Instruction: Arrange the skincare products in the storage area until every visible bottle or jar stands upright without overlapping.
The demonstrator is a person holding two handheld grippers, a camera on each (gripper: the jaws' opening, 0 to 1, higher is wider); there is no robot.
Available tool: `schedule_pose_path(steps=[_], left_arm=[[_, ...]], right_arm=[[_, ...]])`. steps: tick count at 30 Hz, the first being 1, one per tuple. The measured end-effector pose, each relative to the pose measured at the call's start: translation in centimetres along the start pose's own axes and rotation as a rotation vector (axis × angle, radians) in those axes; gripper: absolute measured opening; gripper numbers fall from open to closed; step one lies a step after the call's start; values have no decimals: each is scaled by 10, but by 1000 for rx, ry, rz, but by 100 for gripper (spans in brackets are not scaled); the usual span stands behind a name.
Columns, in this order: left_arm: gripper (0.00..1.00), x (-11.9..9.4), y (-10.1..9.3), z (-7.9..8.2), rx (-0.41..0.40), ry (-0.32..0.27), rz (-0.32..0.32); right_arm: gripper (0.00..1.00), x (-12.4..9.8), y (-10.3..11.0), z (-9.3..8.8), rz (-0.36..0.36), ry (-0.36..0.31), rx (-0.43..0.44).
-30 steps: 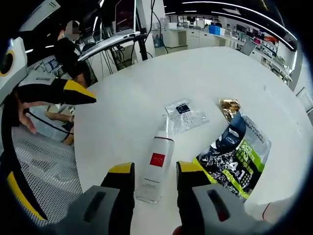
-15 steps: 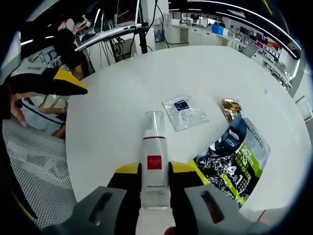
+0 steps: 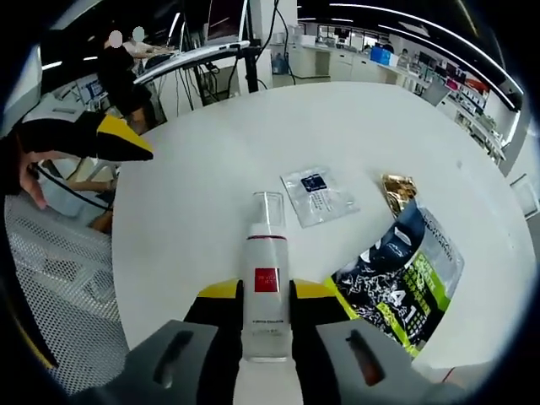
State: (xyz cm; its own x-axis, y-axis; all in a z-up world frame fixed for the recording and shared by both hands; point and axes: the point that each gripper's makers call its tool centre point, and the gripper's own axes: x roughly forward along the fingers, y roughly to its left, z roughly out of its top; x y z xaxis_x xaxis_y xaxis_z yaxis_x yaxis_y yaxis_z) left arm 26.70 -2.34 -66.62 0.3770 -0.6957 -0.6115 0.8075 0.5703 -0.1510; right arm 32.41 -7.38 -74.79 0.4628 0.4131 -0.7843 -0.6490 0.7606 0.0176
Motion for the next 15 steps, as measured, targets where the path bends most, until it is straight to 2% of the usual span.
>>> schedule_pose_path(steps=[10, 15], left_arm=[[91, -1, 4, 3, -41, -18, 3], [91, -2, 4, 4, -59, -21, -1]], right_arm=[[20, -18, -3, 11, -11, -101, 32], [20, -32, -7, 8, -20, -143, 106]])
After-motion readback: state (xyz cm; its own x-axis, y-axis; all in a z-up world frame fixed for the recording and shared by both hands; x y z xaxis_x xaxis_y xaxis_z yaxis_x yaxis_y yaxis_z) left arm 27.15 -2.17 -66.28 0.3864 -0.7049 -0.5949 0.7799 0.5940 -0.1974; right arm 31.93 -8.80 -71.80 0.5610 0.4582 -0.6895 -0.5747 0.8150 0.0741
